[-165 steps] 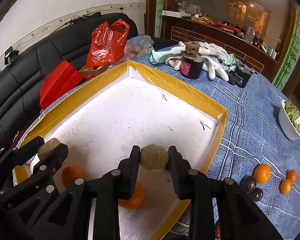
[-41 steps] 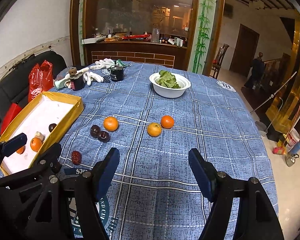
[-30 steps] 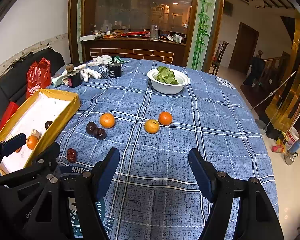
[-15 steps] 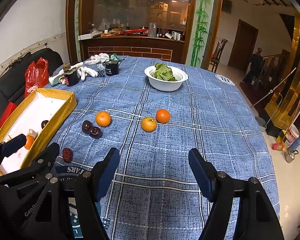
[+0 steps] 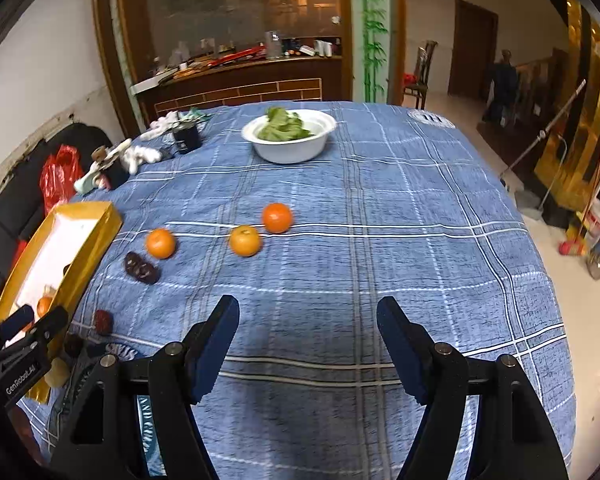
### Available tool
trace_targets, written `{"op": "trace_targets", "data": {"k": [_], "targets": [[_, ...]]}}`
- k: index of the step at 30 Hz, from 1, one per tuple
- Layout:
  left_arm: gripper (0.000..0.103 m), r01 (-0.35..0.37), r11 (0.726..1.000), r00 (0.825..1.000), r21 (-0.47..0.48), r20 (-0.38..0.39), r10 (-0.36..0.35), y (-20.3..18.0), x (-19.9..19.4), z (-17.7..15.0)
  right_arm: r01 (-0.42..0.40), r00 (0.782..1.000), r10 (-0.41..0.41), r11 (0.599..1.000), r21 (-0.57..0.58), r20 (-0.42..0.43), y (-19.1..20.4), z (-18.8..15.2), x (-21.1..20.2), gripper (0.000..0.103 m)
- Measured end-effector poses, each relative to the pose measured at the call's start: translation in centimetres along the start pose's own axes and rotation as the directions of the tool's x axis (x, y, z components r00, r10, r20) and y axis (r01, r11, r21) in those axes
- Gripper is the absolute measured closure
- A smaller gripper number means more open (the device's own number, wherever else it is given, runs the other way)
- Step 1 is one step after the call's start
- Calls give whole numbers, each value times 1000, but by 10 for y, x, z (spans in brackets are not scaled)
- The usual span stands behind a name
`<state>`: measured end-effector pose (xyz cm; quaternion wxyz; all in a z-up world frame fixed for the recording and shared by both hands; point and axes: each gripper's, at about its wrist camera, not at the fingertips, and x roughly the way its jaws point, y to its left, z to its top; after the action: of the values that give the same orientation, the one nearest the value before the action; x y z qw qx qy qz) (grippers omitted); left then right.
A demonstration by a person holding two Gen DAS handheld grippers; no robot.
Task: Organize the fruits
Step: 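Bring both open tools down toward the oranges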
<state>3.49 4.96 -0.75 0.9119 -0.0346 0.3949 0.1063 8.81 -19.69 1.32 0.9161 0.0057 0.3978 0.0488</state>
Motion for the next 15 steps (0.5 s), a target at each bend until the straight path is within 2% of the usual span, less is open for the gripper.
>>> {"op": "trace_targets", "data": {"k": [7,10,15], "targets": [[30,39,999,999,25,-5,-39,-23,21,23,-62,998,62,997,-38,-5,3,13,25,30],[30,70,997,998,35,-4,-70,-35,37,46,-89,996,89,995,-32,-12,11,30,48,30],[30,127,991,992,54,-24,-125,-43,66,65,-100,994,97,993,-63,-41,21,58,87,32]]}}
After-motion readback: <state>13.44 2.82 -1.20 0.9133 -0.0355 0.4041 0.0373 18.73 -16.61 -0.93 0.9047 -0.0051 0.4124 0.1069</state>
